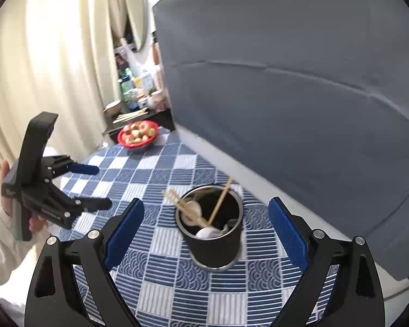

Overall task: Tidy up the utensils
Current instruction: 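Move both open tools back toward the last white spoon, then lower the left tool onto the last white spoon and close on its handle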

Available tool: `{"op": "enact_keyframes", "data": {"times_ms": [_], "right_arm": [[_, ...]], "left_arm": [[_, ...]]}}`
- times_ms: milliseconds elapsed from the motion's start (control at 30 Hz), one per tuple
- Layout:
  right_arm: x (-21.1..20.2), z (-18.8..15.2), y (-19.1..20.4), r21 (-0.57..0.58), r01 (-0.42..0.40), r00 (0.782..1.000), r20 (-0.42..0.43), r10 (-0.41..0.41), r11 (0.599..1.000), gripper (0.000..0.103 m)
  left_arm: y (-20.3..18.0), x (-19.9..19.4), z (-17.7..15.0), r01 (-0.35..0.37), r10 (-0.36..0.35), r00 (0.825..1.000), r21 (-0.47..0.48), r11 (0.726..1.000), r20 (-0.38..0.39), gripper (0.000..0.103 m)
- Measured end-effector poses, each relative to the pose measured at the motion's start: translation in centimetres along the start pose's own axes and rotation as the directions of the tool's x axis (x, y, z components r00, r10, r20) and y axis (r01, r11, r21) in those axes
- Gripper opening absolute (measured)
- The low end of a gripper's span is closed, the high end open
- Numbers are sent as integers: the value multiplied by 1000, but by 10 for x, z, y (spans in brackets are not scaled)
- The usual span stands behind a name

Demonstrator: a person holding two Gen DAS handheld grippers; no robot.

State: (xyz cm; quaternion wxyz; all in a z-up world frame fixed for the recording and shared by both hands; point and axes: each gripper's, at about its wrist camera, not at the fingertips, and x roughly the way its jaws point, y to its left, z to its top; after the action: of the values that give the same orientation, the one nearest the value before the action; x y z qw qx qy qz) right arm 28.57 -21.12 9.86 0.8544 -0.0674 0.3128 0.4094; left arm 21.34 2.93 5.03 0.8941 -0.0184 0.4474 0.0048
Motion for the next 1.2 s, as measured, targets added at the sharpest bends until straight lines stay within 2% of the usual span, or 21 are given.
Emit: {"op": "enact_keyframes", "data": {"times_ms": [300, 433, 600, 800, 867, 1067, 1200], "right_arm": [[30, -22, 35, -51, -94, 991, -97, 89, 994, 88], [43, -34, 56, -89, -149, 980, -146, 135, 985, 88], [57, -53, 80, -123, -218, 960, -205, 190, 968, 88], [81, -82, 95, -111, -261, 933, -283, 221, 959, 88], [88, -92, 98, -108, -257, 928, -306, 213, 960, 88], [104, -120, 93, -69, -240, 910, -364, 199, 968, 88], [110, -133, 86, -53, -218, 901, -396, 180, 975, 88]], "left_arm": [[27, -15, -53, -104, 97, 993, -111, 988, -69, 97], [38, -19, -80, -157, 139, 983, -158, 975, -119, 97], [52, -16, -107, -226, 187, 963, -201, 953, -194, 97], [64, 9, -130, -288, 221, 929, -207, 935, -296, 97], [67, 23, -135, -321, 246, 910, -192, 927, -332, 97], [64, 65, -145, -355, 281, 862, -105, 929, -423, 97], [57, 89, -146, -364, 312, 834, -28, 931, -454, 97]]}}
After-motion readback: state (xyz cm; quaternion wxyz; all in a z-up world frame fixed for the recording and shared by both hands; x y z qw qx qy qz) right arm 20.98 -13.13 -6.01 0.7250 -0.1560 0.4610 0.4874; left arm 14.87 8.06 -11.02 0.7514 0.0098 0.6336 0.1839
